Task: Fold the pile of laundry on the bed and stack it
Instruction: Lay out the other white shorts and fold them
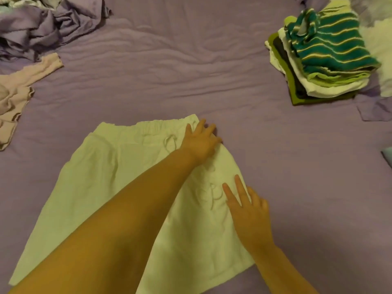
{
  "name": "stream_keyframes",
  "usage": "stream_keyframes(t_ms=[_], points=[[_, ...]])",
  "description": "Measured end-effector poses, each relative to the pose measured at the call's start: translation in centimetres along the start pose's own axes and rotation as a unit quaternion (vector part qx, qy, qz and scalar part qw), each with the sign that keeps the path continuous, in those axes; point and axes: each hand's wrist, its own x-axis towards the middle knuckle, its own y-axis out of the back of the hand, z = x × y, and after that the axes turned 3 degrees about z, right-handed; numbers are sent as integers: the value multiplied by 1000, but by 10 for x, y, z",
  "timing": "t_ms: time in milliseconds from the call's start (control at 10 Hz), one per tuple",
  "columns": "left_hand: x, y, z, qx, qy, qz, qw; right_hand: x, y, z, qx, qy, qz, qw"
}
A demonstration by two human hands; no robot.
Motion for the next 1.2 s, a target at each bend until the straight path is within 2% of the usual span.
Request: stream_keyframes(t_ms=[100,200,300,400,500,600,700,800,900,1000,1100,1200], points=[[5,-11,-1,-38,19,21,999,5,5,-8,62,-27,-47,997],[6,-20,5,-51,34,71,996,3,-1,-1,147,-18,-114,982],[12,-19,14,-79,34,104,991,6,9,12,139,-3,-74,988],[25,-18,27,-102,33,118,987,9,29,32,171,-61,-62,981],[21,-25,30,-78,50,97,991,6,29,39,117,-81,-65,988],[-9,-40,13,-48,107,127,985,1,24,29,4,-45,35,998],[-64,-53,-12,-69,139,160,975,1,25,-7,0,-16,56,998],[-119,-63,-33,-114,185,151,964,3,24,-66,20,60,0,998],[-167,-77,-62,-112,255,115,953,6,9,-112,11,167,-46,985],[-207,-91,-103,-86,310,68,944,12,-1,-114,-28,155,-94,983],[-236,-97,-141,-90,367,71,923,13,-2,-114,-40,133,-107,984],[-254,-98,-172,-156,416,75,893,31,8,-146,-24,94,-93,991]])
